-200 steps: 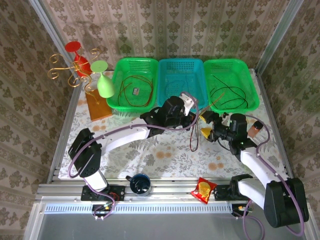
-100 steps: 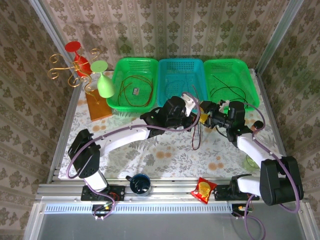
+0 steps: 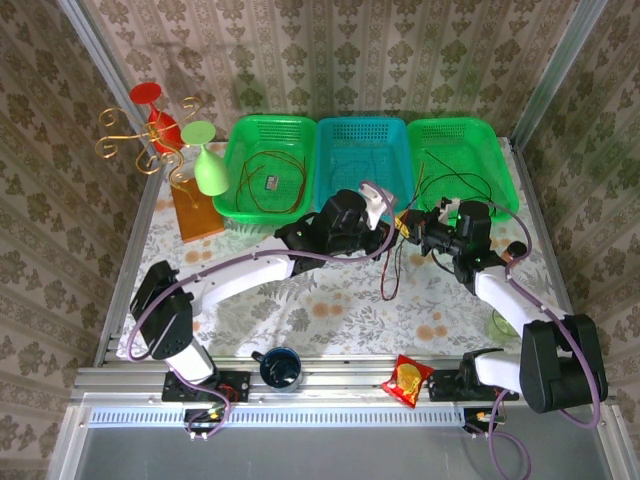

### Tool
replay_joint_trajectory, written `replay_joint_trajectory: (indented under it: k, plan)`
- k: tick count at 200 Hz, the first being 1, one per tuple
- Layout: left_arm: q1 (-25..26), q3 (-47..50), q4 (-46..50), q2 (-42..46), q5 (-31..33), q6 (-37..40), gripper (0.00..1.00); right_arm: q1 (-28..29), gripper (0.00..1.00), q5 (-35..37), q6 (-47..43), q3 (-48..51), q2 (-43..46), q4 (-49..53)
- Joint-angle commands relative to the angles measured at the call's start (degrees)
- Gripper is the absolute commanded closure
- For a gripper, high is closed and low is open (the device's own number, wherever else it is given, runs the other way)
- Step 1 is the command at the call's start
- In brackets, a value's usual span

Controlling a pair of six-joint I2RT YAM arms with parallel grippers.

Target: Untangle the cables

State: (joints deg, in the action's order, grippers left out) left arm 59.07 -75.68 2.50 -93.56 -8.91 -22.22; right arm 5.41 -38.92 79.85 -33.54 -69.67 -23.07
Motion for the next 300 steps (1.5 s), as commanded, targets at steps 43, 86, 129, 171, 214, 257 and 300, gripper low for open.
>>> replay_joint_trajectory:
  k: [43,86,129,171,214,257,300]
  plan:
    - [-1.22,1.69,-3.08,2.80,-1.35,-0.37,0.42,0.22,1.00,2.96,-4.37,-2.32,5.86,8.36]
    - [-3.58,1.76,-6.65,2.62,-4.55,-4.55,0.40,0.22,1.00,2.70,-4.36,-1.91,6.25,8.06]
    - [-7.43,-1.40,-7.85,-0.09,-9.55,-9.99,0.41,0.39,1.00,2.79,-4.31,-0.90,7.91,8.22]
    - [-9.60,-4.07,-13.22,-6.25,-16.15,-17.52,0.41,0.57,1.00,2.79,-5.80,-0.44,9.52,9.53]
    - [-10.15,-6.30,-19.02,-11.18,-18.13,-22.85,0.39,0.84,1.00,2.79,-6.02,0.14,10.86,10.06]
    - [-9.94,-7.82,-21.94,-13.85,-18.25,-24.86,0.46,0.93,1.00,2.62,-6.39,0.22,11.49,10.67]
    - [-9.89,-8.12,-23.92,-14.50,-18.97,-25.95,0.62,0.96,1.00,2.62,-6.47,0.58,11.75,10.68]
